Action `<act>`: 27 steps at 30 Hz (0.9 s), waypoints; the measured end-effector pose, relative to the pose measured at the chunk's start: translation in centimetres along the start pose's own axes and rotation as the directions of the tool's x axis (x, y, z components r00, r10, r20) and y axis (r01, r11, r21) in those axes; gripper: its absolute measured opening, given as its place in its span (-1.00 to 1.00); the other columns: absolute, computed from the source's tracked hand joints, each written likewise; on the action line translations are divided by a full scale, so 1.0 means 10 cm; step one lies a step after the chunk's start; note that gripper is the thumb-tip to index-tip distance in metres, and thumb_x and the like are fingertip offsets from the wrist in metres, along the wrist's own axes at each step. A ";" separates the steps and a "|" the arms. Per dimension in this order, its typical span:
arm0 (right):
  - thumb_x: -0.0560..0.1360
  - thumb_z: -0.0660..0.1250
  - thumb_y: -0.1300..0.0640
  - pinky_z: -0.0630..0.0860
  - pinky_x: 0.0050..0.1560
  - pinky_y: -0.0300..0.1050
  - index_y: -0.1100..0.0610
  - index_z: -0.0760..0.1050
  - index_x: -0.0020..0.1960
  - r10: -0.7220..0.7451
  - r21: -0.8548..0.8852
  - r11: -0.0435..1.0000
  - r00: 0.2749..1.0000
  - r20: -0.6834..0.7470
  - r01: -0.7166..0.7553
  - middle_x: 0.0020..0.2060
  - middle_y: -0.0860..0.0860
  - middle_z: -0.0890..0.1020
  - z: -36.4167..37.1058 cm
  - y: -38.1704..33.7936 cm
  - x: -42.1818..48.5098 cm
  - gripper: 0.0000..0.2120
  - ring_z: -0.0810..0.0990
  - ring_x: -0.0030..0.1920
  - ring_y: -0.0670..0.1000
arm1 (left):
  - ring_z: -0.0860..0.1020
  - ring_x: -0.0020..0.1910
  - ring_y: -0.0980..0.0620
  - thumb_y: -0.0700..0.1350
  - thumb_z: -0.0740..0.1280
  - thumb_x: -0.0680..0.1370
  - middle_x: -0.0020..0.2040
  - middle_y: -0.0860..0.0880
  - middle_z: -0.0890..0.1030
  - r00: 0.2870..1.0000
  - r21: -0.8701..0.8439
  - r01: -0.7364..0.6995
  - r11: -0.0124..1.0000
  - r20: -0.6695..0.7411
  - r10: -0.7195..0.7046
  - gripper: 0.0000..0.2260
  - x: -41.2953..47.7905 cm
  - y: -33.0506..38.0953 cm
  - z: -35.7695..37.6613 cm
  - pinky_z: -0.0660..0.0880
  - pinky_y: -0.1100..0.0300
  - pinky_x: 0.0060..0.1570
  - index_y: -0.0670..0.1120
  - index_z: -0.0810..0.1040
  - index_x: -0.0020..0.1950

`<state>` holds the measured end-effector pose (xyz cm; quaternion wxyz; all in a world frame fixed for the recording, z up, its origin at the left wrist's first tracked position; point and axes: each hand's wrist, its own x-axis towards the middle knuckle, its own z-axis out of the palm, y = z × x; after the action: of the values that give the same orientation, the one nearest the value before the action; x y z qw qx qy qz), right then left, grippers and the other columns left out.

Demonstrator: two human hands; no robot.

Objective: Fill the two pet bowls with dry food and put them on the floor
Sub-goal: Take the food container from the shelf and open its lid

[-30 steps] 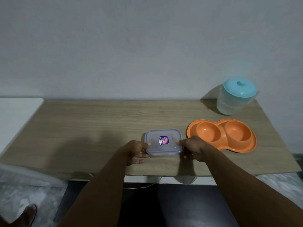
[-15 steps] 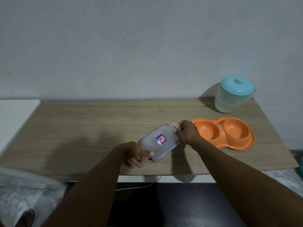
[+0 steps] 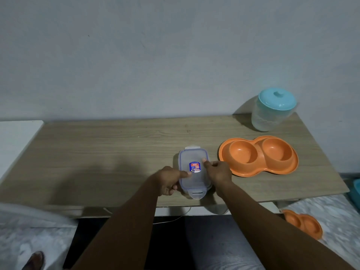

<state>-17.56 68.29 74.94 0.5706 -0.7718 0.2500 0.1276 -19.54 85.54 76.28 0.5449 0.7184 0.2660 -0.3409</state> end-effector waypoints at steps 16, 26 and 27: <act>0.56 0.39 -0.01 0.62 0.05 0.13 0.26 0.54 0.18 -0.072 -0.199 0.975 0.989 0.131 0.098 0.03 0.18 0.66 -0.16 -0.20 0.10 -0.64 0.64 0.01 0.19 | 0.52 -0.46 0.08 0.15 0.58 0.34 -0.34 -0.05 0.65 0.983 -0.053 -0.169 0.984 -0.089 0.163 -0.60 0.00 -0.13 0.03 0.51 0.22 -0.38 -0.09 0.66 -0.01; 0.53 0.30 0.21 0.51 -0.27 -0.02 0.05 0.49 0.01 -0.247 -0.064 0.967 0.969 0.001 0.247 -0.26 0.16 0.60 -0.43 -0.49 0.21 -0.90 0.52 -0.32 0.09 | 0.39 -0.65 0.10 -0.13 0.41 0.54 -0.41 -0.14 0.53 0.899 -0.104 -0.336 0.936 -0.333 0.285 -0.89 -0.04 0.26 0.03 0.26 0.33 -0.61 -0.15 0.54 -0.05; 0.51 0.28 0.24 0.53 -0.25 0.02 0.05 0.54 -0.07 -0.253 -0.034 0.967 0.967 0.011 0.254 -0.22 0.19 0.62 -0.44 -0.57 0.22 -0.88 0.54 -0.30 0.11 | 0.38 -0.65 0.11 -0.15 0.40 0.54 -0.41 -0.12 0.52 0.895 -0.143 -0.344 0.928 -0.347 0.279 -0.86 -0.06 0.33 -0.01 0.26 0.34 -0.62 -0.13 0.50 0.05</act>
<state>-13.08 64.86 79.90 0.5694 -0.8068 0.1453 0.0604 -17.43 84.80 78.78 0.6116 0.7389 0.2650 -0.0989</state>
